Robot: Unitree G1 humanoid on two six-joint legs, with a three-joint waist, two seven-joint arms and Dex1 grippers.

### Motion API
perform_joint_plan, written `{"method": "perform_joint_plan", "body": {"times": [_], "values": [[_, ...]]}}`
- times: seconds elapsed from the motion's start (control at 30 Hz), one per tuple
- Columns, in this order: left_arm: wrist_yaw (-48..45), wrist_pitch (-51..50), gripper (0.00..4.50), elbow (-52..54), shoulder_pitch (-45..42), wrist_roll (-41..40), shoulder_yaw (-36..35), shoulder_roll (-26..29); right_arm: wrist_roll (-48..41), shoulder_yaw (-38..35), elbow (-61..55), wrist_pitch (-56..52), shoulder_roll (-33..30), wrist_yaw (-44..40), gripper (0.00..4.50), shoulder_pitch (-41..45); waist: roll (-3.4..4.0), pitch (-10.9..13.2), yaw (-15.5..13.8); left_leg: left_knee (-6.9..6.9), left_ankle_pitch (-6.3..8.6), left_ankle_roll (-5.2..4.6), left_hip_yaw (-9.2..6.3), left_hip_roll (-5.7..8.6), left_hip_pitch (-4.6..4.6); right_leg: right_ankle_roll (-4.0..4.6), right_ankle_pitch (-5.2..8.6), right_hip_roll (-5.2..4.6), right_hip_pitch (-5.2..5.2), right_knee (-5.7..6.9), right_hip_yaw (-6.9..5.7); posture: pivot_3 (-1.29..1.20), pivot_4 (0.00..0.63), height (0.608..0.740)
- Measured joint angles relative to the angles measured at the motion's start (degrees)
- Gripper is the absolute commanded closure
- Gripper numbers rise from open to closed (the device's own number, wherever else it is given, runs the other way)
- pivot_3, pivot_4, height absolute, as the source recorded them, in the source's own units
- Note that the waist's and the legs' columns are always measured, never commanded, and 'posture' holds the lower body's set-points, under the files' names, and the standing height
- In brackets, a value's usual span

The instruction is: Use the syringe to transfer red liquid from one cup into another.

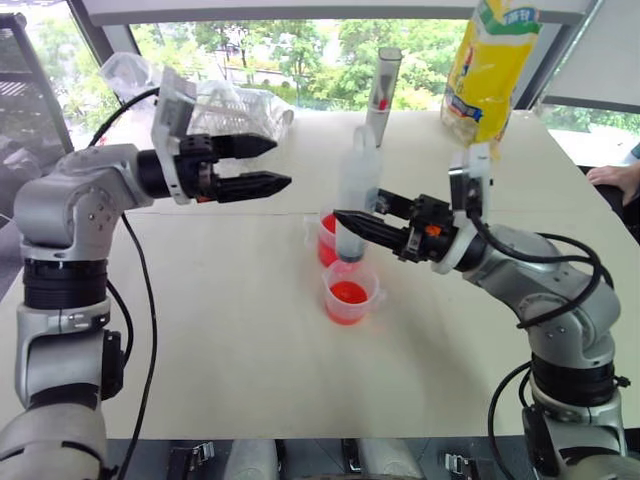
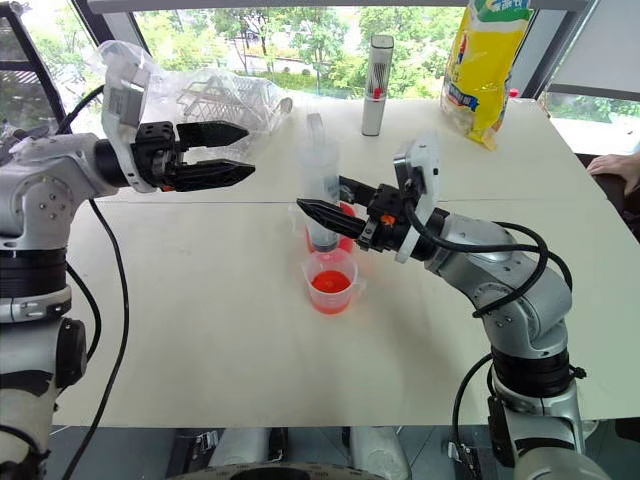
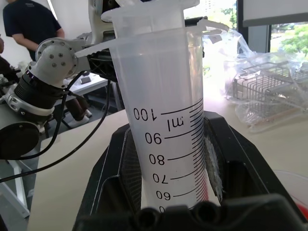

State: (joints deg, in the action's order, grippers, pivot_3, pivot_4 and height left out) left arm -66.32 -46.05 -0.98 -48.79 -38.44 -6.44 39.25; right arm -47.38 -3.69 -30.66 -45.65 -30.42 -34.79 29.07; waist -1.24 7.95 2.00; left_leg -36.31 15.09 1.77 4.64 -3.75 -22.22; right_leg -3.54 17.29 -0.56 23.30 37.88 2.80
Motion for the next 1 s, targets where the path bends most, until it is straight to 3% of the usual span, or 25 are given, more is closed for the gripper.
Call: {"method": "perform_joint_plan", "body": {"times": [0.1,0.3,0.47,0.73,1.0], "values": [[1.65,-0.19,0.02,1.66,1.15,-1.14,-0.65,-0.22,-1.40,0.07,1.21,-4.34,-2.90,0.52,3.09,2.41,0.00,0.00,0.09,0.01,0.00,0.00,-0.01,0.00,0.02,0.00,0.00,0.01,0.00,0.00,0.01,0.00,0.150,0.740],[4.12,-0.12,0.02,4.10,3.86,-2.60,-1.45,-1.32,-6.77,-4.75,16.53,-19.53,-7.87,5.85,3.09,20.95,0.03,0.02,0.40,0.08,0.00,-0.01,0.03,-0.03,0.09,0.04,0.01,0.01,0.03,0.02,0.05,0.00,0.150,0.740],[6.26,0.19,0.02,6.96,7.16,-3.54,-1.45,-2.57,-0.37,1.16,34.57,-30.56,-13.15,7.46,3.09,35.12,0.04,0.02,0.44,0.15,0.00,-0.02,0.09,-0.02,-0.01,0.04,0.01,-0.02,0.11,-0.17,0.10,0.00,0.150,0.740],[7.93,0.87,0.02,12.31,13.83,-3.33,-1.32,-2.03,14.08,22.34,49.11,-32.66,-13.81,-0.16,3.09,36.89,0.04,0.02,0.43,0.15,0.02,-0.05,0.09,-0.02,-0.14,0.03,0.00,-0.02,0.18,-0.25,0.10,0.00,0.150,0.740],[9.24,1.57,0.02,15.99,17.69,-3.64,-1.34,-0.68,21.77,28.30,57.45,-34.53,-8.69,-1.76,3.09,34.49,0.04,0.02,0.46,0.12,0.02,-0.05,0.09,-0.03,-0.14,0.02,-0.01,-0.02,0.17,-0.23,0.09,0.00,0.150,0.740]]}}
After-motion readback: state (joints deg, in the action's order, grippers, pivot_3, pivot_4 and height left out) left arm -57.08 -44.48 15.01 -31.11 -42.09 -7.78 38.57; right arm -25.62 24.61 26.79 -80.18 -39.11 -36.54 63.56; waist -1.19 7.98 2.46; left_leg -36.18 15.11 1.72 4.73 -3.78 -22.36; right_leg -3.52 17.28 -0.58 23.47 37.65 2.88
